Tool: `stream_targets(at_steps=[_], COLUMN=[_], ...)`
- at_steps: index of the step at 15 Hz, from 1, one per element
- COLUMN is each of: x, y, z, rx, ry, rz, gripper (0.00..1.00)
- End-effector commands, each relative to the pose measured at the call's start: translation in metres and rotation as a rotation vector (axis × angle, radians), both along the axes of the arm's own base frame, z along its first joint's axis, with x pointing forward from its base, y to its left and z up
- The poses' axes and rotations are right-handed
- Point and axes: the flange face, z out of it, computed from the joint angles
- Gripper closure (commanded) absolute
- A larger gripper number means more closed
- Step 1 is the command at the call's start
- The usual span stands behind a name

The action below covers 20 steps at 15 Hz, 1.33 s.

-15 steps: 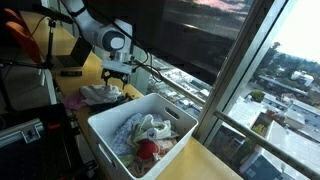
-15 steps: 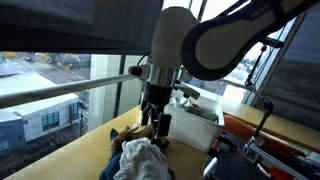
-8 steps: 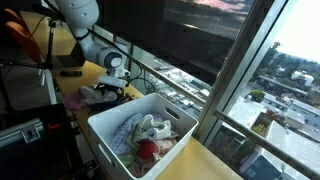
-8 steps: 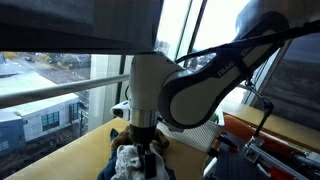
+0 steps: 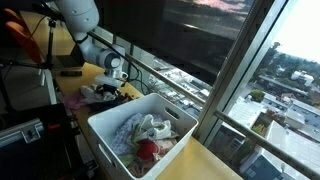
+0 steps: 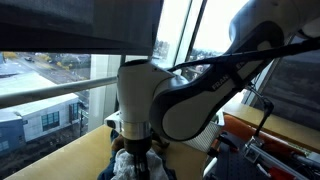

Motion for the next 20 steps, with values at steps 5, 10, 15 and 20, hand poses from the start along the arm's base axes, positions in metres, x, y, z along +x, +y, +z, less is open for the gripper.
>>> stream_targets(at_steps=[5, 10, 15, 20], x=[-0.039, -0.034, -0.014, 0.004], y=[-0.034, -0.079, -0.13, -0.173], z=[0.023, 0.084, 0.186, 0.307], rx=[-0.14, -0.158, -0.121, -0.066], ry=[0.112, 0.073, -0.033, -0.186], rz=[-0.172, -0.272, -0.376, -0.471], gripper=[1.0, 0.99, 1.0, 1.0])
